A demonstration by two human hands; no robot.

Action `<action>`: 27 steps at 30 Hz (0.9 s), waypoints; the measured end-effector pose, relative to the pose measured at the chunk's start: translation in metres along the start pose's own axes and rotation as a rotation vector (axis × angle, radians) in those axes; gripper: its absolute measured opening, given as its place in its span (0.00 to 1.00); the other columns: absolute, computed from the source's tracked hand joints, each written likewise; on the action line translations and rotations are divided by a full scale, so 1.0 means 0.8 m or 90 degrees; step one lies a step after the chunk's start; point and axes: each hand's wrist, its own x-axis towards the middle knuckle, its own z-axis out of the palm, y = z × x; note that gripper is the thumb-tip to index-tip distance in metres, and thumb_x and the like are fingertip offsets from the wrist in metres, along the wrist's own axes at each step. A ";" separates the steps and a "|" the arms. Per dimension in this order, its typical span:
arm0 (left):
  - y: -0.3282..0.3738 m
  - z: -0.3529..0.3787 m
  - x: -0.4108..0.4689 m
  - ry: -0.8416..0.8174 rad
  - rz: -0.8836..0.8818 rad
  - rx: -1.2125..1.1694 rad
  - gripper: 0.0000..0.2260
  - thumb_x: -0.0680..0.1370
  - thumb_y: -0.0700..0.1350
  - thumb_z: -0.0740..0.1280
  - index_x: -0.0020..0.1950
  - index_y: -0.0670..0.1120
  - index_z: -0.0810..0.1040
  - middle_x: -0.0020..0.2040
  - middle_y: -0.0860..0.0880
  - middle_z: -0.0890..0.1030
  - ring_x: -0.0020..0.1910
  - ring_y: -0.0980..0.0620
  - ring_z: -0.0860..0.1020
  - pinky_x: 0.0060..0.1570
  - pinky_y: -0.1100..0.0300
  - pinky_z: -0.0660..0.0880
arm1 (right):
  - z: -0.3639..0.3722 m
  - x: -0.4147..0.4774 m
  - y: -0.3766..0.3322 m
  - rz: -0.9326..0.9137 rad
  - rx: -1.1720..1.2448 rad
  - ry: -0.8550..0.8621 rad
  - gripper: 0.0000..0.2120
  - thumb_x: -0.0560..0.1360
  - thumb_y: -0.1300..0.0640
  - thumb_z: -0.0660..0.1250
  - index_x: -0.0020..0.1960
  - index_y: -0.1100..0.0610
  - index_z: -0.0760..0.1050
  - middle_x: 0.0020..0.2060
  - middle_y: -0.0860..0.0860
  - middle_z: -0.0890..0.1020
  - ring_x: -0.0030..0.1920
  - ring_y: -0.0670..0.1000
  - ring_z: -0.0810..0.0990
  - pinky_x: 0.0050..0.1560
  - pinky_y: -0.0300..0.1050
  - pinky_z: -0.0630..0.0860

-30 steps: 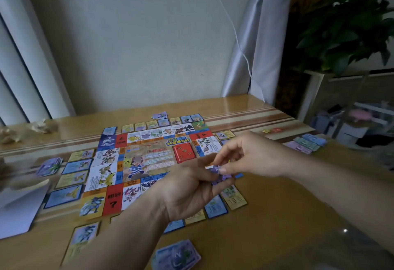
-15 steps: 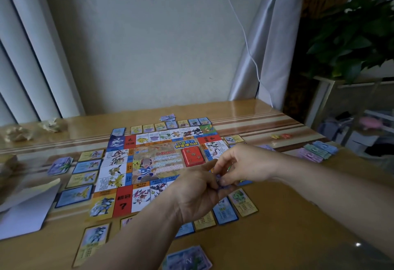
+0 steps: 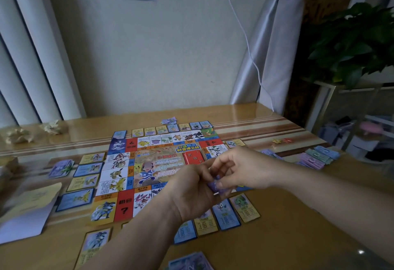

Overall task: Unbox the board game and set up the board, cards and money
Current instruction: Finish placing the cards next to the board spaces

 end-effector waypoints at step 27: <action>-0.101 0.143 0.167 0.032 0.054 0.598 0.11 0.81 0.43 0.59 0.61 0.48 0.76 0.56 0.49 0.78 0.53 0.51 0.76 0.49 0.58 0.69 | -0.115 -0.130 0.220 0.192 0.049 0.575 0.04 0.73 0.63 0.70 0.45 0.55 0.79 0.40 0.48 0.81 0.40 0.43 0.78 0.38 0.33 0.71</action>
